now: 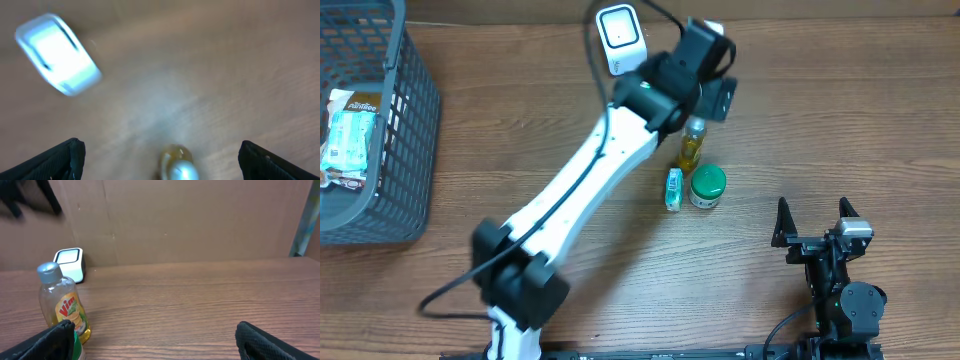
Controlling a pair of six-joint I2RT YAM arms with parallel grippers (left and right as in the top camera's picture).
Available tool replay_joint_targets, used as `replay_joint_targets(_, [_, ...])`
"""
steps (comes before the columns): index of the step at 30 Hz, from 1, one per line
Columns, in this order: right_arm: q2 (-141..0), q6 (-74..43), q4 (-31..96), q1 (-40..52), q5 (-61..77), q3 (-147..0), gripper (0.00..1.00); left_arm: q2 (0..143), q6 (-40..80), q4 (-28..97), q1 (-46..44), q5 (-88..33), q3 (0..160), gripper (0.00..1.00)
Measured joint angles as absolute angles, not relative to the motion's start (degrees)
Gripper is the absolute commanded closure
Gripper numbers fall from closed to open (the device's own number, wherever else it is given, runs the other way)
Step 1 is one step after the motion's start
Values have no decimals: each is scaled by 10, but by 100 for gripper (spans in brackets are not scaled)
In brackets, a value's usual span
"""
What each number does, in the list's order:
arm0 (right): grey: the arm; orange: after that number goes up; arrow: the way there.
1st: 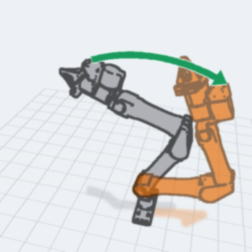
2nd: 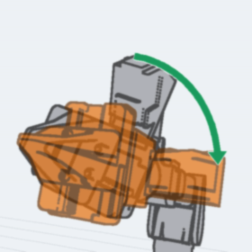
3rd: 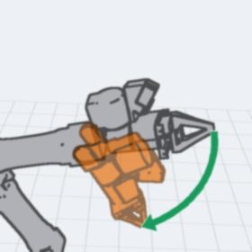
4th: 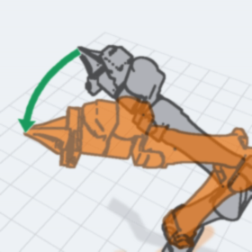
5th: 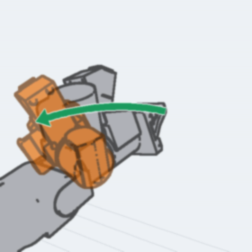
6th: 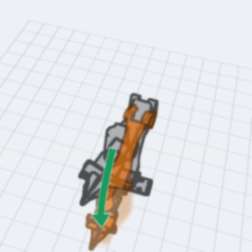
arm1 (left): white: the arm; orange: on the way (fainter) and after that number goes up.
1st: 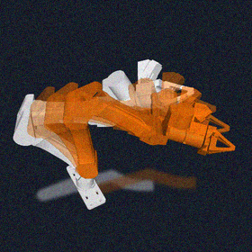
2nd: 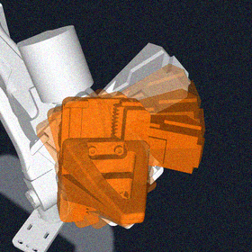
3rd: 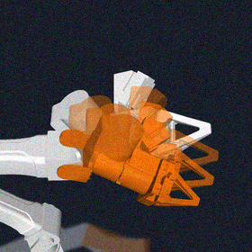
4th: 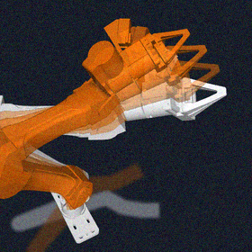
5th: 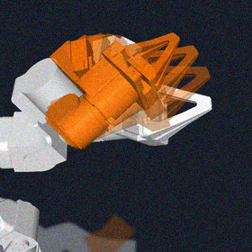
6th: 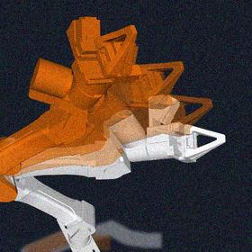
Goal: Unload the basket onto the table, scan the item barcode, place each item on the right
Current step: 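Lower the bottle upright onto the table and open the left gripper, then swing the left gripper back into the grey basket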
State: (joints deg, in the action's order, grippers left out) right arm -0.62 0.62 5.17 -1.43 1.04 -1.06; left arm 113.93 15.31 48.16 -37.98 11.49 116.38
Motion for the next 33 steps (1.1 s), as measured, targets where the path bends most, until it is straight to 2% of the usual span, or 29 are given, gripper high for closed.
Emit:
replay_joint_targets(6, [-6,6,51,-14,10,-11,0,1042,88,485,-347,202,1225,0])
replay_joint_targets(10, [-6,6,51,-14,10,-11,0,987,52,485,-293,271,1236,0])
replay_joint_targets(20, [-6,6,51,-14,10,-11,0,933,2,495,-21,358,1239,0])
replay_joint_targets(27, [-6,6,51,-14,11,-11,0,962,-3,544,153,345,1239,1])
replay_joint_targets(33, [-6,6,52,-14,10,-11,0,1023,-46,589,258,291,1239,0])
